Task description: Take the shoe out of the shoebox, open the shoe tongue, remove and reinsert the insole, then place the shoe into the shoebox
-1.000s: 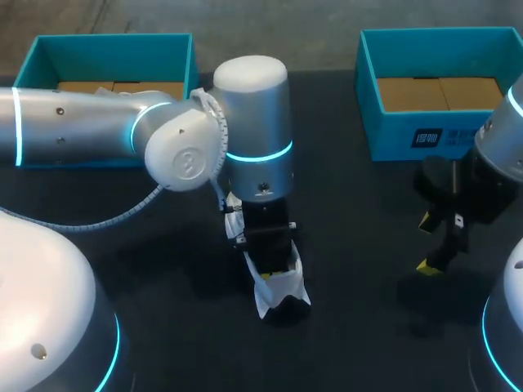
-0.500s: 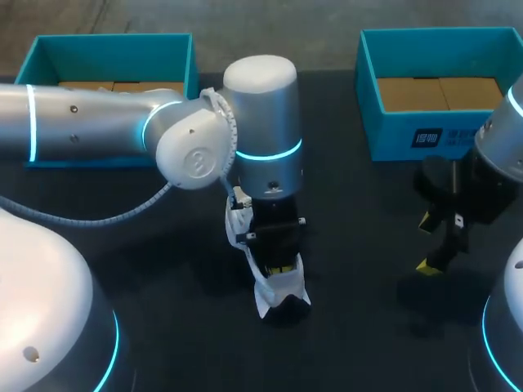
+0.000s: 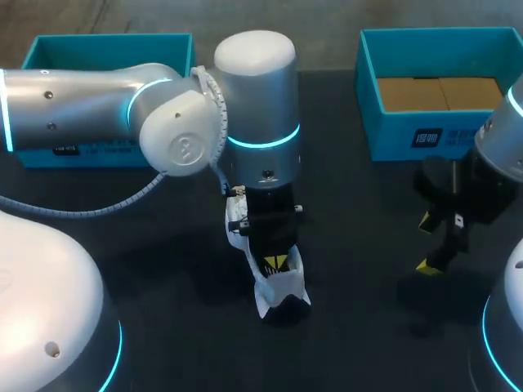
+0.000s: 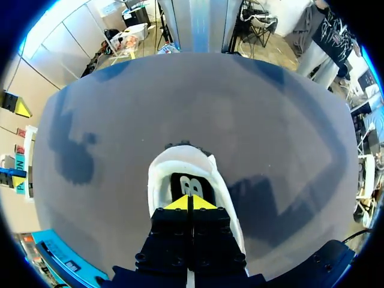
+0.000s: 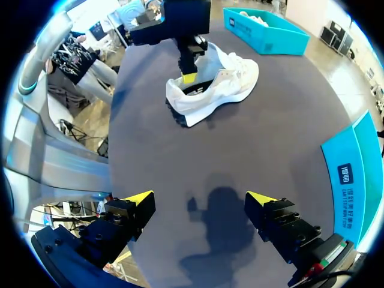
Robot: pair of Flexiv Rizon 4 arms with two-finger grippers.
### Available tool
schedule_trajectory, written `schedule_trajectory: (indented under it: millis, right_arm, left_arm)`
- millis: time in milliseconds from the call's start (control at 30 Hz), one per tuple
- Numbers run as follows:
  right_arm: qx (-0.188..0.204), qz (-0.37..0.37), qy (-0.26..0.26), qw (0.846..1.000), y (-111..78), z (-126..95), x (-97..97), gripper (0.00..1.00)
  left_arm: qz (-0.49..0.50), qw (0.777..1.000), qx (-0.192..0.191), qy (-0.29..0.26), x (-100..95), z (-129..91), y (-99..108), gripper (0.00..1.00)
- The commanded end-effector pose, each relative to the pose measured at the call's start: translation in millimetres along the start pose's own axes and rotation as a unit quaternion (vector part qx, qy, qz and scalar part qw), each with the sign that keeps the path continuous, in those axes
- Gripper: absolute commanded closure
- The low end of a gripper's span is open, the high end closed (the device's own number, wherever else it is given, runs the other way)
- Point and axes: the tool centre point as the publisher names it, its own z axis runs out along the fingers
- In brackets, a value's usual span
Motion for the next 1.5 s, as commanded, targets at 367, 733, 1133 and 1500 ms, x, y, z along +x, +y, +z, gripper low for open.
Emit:
schedule_trajectory:
  millis: [367, 733, 1133, 1500]
  right_arm:
    - [0.0, 0.0, -0.002, 1.0, -0.8, 0.8, 1.4, 0.0]
    - [0.0, 0.0, -0.002, 1.0, -0.8, 0.8, 1.4, 0.0]
    - [0.0, 0.0, -0.002, 1.0, -0.8, 0.8, 1.4, 0.0]
    - [0.0, 0.0, -0.002, 1.0, -0.8, 0.8, 1.4, 0.0]
  left_arm:
    - [-0.02, 1.0, -0.013, 0.005, -0.5, -1.0, 13.8, 1.0]
    - [-0.04, 0.999, -0.03, 0.01, -3.9, -1.1, 26.9, 0.71]
    - [-0.058, 0.997, -0.043, 0.016, -4.5, 1.9, 46.2, 0.68]
    - [-0.062, 0.997, -0.049, 0.026, -2.0, 5.5, 44.9, 0.58]
